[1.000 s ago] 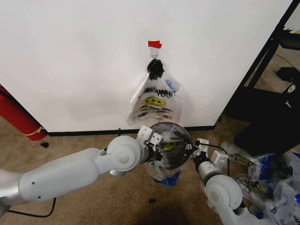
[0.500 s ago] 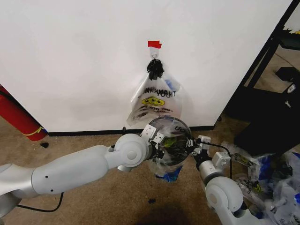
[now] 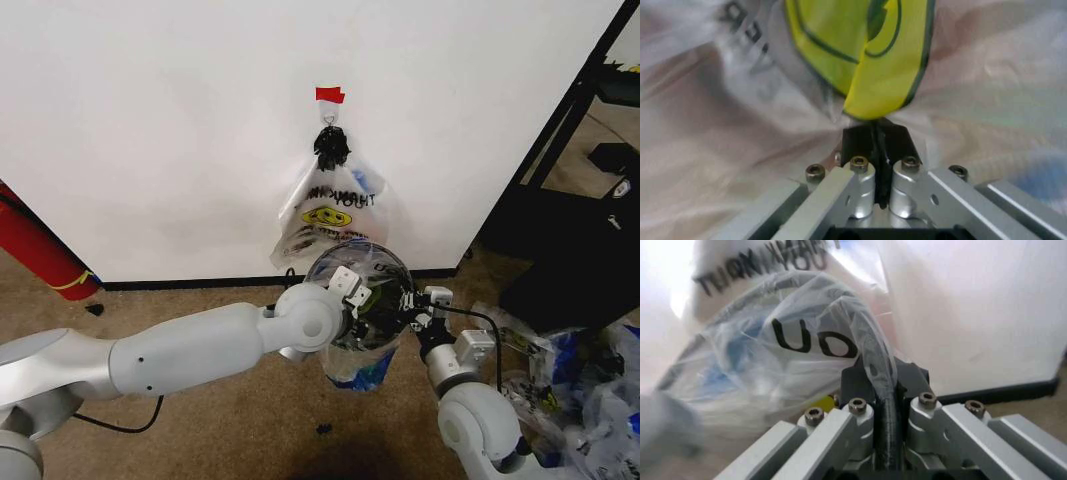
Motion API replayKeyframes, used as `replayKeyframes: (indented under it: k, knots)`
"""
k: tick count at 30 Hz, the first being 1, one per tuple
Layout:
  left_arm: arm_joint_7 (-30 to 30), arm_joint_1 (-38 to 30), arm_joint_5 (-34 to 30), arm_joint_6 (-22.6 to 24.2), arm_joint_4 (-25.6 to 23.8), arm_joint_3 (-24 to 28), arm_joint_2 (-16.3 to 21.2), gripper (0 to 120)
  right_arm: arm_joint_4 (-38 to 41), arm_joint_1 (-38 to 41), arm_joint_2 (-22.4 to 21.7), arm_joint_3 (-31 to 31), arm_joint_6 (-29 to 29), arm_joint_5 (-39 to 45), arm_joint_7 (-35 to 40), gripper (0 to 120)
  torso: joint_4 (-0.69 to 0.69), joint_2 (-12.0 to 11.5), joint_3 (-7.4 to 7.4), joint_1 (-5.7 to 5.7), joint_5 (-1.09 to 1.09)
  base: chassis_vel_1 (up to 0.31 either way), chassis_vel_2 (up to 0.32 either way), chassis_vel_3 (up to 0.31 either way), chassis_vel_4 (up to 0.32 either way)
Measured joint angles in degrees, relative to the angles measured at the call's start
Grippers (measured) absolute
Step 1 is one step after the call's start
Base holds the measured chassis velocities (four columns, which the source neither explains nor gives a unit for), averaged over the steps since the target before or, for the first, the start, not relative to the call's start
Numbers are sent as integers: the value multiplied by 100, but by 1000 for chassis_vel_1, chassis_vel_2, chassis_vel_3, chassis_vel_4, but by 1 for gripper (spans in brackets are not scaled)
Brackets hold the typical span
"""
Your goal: Pick up the garbage bag from the wall and place it over the trash bin.
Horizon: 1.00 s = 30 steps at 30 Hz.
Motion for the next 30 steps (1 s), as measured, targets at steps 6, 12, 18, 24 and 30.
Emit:
replayKeyframes:
  k: [6, 12, 18, 24, 30]
  knots:
    - [30, -100, 98, 0, 432, 83, -298, 0, 69, -19, 2, -18, 19, 63, -44, 1, 0, 0, 0, 0, 0, 0, 0, 0, 0]
    - [44, -169, 115, -1, 632, 180, -488, 0, 141, -18, -20, -8, 20, 70, -46, 1, 0, 0, 0, 0, 0, 0, 0, 0, 0]
    - [45, -109, 210, -1, 804, 212, -601, 0, 239, -23, -42, 26, 12, 147, -37, 1, 0, 0, 0, 0, -1, 0, 0, 0, 0]
    - [77, -98, 284, -1, 1020, 216, -673, 0, 370, -80, -47, 45, 10, 169, -65, 1, 0, 0, 0, 0, -1, 0, 0, 0, 0]
    - [91, -55, 333, -1, 1160, 200, -734, 0, 417, -110, -52, 39, 9, 173, -93, 1, 0, 0, 0, 0, -1, 0, 0, 0, 0]
